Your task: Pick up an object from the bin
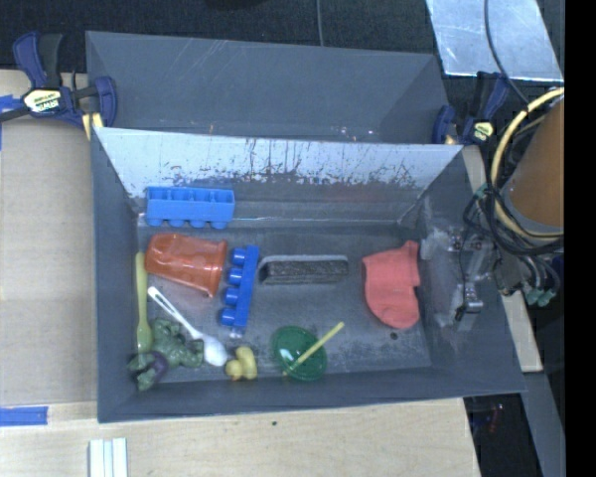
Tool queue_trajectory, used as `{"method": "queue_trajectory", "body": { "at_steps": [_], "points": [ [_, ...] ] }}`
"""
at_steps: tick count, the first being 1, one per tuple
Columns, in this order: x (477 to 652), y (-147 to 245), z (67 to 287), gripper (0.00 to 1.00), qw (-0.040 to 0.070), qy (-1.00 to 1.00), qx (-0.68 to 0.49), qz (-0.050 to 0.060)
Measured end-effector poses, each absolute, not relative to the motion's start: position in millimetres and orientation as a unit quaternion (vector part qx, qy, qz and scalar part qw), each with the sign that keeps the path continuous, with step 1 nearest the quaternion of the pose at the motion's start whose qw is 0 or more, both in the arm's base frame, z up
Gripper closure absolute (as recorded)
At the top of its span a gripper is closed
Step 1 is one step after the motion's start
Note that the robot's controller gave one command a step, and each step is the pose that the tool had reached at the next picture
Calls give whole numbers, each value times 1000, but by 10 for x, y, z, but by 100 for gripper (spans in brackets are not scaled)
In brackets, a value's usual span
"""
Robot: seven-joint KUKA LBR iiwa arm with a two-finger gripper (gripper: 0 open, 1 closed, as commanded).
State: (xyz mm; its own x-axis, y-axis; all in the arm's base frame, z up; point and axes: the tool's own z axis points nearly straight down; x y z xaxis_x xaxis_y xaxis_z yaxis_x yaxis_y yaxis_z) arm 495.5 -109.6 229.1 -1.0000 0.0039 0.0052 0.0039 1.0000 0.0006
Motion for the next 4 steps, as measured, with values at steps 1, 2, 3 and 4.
{"method": "queue_trajectory", "body": {
  "at_steps": [1, 2, 3, 4],
  "points": [
    [4970, -1090, 2338, 0, -2, -1000, 0, 0],
    [5159, -949, 1997, 0, -5, -998, 65, 2],
    [5362, -941, 1235, 0, -5, -989, 145, 2],
    [5528, -855, 710, 100, -6, -947, 320, 2]
  ]
}}
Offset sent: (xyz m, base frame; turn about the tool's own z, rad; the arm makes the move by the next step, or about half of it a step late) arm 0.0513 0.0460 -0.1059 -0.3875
